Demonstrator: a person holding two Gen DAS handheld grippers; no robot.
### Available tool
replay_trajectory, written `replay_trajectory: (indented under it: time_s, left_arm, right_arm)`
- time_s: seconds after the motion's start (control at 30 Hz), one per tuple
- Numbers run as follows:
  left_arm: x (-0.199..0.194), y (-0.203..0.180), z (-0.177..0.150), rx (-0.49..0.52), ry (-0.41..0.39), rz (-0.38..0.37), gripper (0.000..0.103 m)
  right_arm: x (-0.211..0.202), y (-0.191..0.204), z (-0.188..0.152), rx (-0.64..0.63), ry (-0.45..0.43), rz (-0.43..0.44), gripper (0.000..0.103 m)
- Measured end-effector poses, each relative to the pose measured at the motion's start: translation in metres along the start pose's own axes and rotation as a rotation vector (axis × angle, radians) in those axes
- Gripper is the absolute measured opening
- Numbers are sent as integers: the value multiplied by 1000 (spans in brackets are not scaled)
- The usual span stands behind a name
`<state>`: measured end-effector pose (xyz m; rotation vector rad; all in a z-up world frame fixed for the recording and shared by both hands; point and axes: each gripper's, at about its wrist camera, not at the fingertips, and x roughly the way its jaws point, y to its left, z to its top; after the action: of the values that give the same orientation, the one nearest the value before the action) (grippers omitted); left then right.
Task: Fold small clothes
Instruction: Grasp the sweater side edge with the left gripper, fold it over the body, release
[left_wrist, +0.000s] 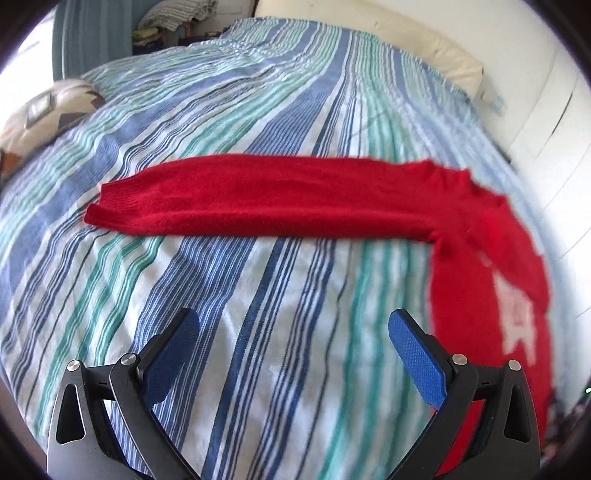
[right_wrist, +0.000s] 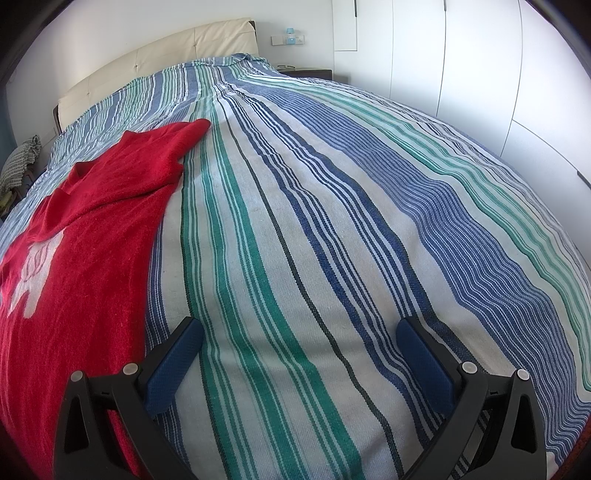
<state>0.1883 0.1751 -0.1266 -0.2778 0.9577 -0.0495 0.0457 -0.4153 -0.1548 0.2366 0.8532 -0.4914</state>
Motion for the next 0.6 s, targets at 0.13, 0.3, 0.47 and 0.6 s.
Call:
replay_trajectory:
  time_s: [0.13, 0.3, 0.47, 0.6]
  left_arm:
    - [-17, 34, 23, -94, -12, -95, 102]
    - [-32, 138, 58, -411, -82, -162, 102]
    - [-6, 183, 70, -493, -10, -161, 101]
    - [28, 189, 74, -503, 58, -104, 86]
  right_arm:
    - [0, 0, 0, 0, 0, 0, 103]
    - [0, 0, 0, 0, -2, 0, 103]
    - [0, 0, 0, -1, -3, 1, 103]
    - [0, 1, 0, -1, -3, 1, 103]
